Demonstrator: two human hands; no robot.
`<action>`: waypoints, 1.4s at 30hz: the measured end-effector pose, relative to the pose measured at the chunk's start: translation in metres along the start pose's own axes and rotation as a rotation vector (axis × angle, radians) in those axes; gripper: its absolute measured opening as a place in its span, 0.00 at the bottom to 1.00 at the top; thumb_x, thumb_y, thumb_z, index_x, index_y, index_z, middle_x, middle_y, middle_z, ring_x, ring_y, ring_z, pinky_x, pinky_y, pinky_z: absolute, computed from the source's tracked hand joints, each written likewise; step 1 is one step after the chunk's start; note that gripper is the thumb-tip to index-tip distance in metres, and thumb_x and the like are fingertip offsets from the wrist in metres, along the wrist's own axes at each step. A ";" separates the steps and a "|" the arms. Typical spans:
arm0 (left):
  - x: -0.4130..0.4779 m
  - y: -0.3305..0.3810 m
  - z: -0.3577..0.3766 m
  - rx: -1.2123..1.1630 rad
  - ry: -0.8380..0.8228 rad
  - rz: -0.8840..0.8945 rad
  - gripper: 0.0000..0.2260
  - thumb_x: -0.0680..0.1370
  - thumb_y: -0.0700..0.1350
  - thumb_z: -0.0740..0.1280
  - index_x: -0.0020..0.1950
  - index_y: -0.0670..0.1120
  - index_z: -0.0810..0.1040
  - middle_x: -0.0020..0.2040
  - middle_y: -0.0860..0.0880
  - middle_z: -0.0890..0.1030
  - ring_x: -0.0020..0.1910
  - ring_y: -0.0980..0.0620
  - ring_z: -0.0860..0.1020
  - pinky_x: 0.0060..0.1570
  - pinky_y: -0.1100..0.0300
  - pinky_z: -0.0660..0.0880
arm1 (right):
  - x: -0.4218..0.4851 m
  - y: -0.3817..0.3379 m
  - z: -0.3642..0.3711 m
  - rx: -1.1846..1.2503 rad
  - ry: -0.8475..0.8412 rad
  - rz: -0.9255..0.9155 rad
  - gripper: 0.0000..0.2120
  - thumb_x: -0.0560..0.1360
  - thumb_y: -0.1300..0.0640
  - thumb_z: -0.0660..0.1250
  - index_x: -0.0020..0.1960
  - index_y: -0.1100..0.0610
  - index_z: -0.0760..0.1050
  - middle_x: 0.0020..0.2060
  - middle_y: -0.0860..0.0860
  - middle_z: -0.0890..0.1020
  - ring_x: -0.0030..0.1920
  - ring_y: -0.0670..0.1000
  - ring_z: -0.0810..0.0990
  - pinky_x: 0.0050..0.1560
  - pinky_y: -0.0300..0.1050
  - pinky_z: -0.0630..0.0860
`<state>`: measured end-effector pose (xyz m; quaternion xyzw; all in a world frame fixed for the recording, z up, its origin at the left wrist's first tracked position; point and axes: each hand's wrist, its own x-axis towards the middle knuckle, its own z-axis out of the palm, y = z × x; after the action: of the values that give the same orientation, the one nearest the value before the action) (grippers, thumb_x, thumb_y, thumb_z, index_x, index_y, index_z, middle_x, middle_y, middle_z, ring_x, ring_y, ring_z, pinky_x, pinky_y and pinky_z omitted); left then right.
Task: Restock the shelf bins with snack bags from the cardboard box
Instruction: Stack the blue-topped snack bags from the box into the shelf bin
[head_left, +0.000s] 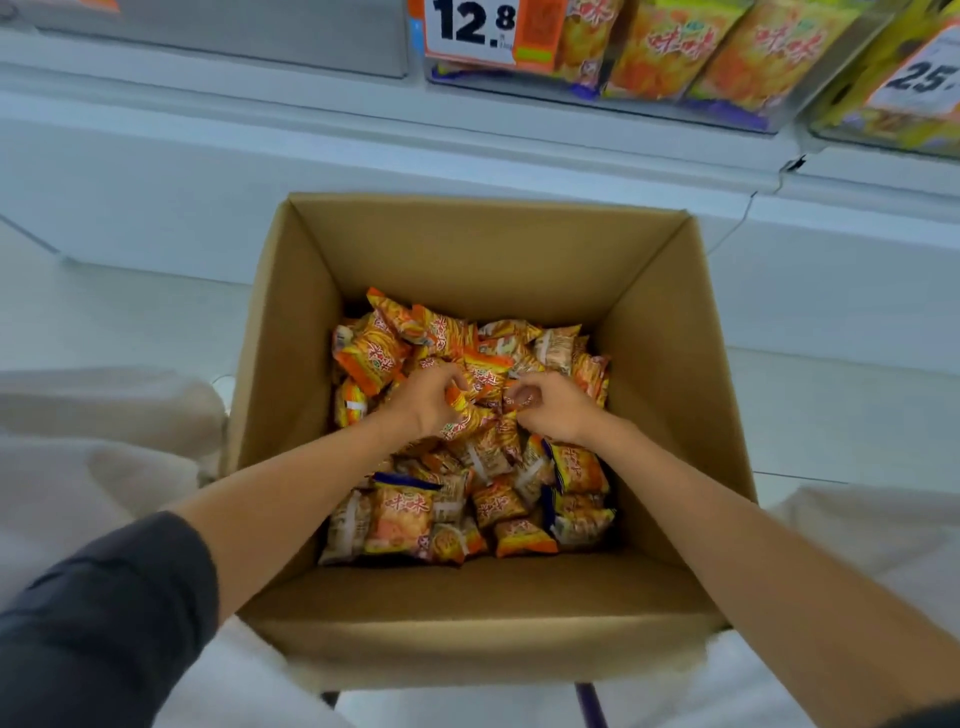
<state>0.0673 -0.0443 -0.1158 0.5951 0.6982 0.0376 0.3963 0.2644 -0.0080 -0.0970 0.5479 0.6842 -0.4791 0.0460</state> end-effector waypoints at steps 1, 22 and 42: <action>0.001 0.007 -0.010 -0.114 0.009 0.003 0.17 0.71 0.40 0.77 0.57 0.49 0.75 0.58 0.49 0.76 0.58 0.48 0.76 0.49 0.55 0.75 | -0.002 -0.005 -0.003 0.033 0.002 -0.019 0.23 0.73 0.63 0.71 0.68 0.56 0.72 0.61 0.50 0.75 0.59 0.53 0.76 0.55 0.45 0.74; -0.025 -0.021 -0.031 -0.797 0.273 -0.439 0.35 0.75 0.51 0.73 0.77 0.46 0.61 0.72 0.47 0.70 0.70 0.44 0.70 0.68 0.46 0.70 | 0.055 -0.010 0.043 0.258 0.045 0.109 0.29 0.77 0.54 0.69 0.75 0.59 0.64 0.70 0.55 0.71 0.68 0.57 0.72 0.67 0.50 0.71; -0.023 0.001 -0.035 -1.173 0.050 -0.494 0.23 0.81 0.57 0.62 0.73 0.52 0.64 0.66 0.45 0.75 0.61 0.44 0.77 0.48 0.46 0.80 | 0.030 -0.043 0.004 0.407 0.041 -0.049 0.37 0.67 0.42 0.76 0.69 0.54 0.66 0.59 0.48 0.72 0.60 0.49 0.73 0.59 0.44 0.72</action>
<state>0.0470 -0.0494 -0.0793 0.0996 0.6872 0.3353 0.6367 0.2163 0.0132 -0.0909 0.5388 0.5871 -0.5972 -0.0912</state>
